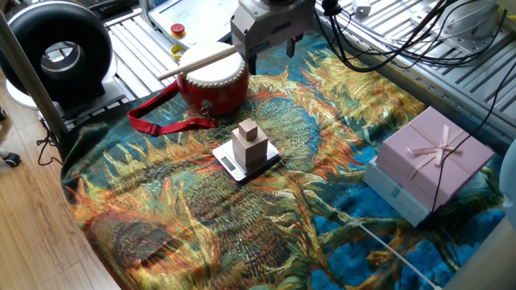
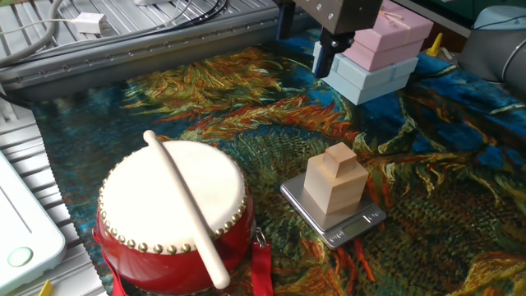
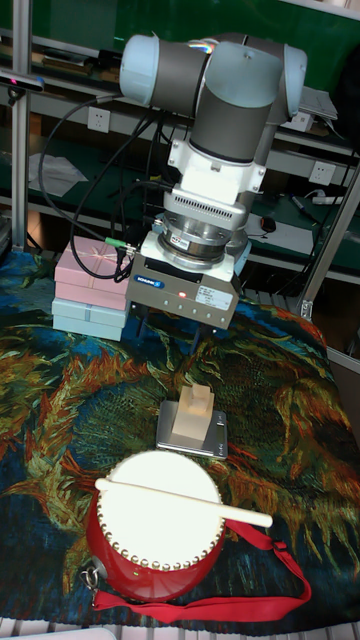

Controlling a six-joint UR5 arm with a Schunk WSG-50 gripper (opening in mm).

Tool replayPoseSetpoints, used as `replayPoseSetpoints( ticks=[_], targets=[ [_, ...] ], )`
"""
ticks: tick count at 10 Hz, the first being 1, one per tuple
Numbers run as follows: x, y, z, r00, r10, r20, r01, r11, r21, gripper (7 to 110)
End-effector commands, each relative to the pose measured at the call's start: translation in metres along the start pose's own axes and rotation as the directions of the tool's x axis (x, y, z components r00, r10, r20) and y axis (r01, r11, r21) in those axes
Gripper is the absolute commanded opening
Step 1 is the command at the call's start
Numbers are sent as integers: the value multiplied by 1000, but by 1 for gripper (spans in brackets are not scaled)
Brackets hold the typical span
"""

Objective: Play the drum

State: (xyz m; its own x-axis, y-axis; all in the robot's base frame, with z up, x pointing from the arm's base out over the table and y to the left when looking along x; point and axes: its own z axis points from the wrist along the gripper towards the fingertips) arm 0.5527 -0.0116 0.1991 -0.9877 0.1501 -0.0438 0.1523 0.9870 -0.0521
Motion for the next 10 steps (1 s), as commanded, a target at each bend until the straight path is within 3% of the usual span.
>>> replayPoseSetpoints(
  ticks=[1,3,5,7,10],
  targets=[
    [0,4,-1,1000,17,-2,-17,1000,-19,7],
    [1,14,-2,999,49,-6,-49,997,-59,7],
    [6,37,-4,995,89,-39,-94,985,-147,7],
    [11,31,-1,997,49,-60,-56,992,-116,7],
    [16,30,-2,990,107,-87,-116,988,-105,7]
  ],
)
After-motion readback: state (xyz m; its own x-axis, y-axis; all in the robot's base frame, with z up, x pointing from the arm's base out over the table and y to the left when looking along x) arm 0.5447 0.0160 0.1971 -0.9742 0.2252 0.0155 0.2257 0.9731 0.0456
